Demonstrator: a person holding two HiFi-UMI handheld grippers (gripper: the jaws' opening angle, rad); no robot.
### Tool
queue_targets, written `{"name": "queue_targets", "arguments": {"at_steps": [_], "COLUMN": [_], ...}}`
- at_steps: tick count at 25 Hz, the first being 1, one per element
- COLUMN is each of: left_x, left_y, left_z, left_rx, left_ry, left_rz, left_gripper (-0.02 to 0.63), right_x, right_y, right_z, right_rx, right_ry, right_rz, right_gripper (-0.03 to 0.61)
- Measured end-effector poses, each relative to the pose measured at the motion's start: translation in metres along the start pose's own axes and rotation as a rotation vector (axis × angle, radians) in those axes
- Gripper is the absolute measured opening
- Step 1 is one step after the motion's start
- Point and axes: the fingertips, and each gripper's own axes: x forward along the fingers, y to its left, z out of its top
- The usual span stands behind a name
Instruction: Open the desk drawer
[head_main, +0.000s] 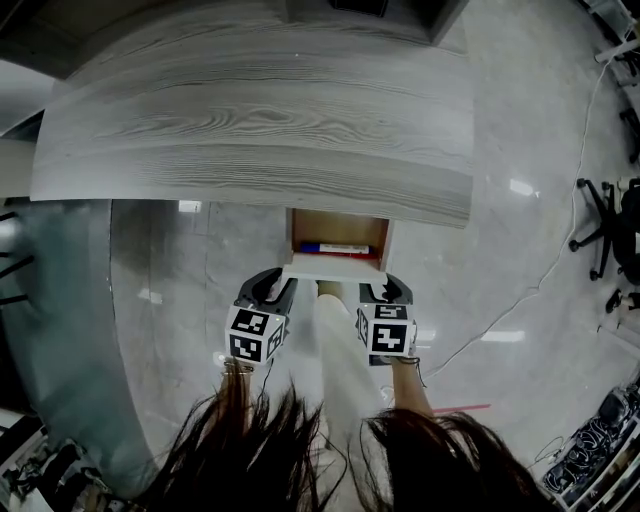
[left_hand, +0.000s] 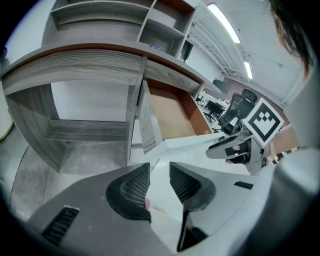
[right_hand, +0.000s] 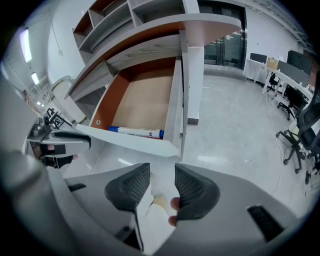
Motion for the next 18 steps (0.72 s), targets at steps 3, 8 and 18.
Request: {"name": "queue_targets", "arguments": {"at_steps": [3,8,18], "left_x": [-0.006,-0.016,-0.037], "left_y": [0.001,0.005,-0.002], "left_z": [-0.003,-0.002,0.004], "left_rx": [-0.012,-0.031,-0.022], "left_ry": [0.003,-0.013,0.006], "left_rz": [0.016,0.050,0.041], "left_gripper": [0.119,0.103,0.077], "right_x": [0.001,0.002,-0.012], "right_y": [0.002,0.007,0.013], "right_z": [-0.013,-0.028,-0.054], "right_rx": [0.020,0.046,0.094], "right_ry": [0.039,0.078,0.136], "right_rz": [0.007,0.026,0.006], "right_gripper": [0.161,0.160,0.117]}}
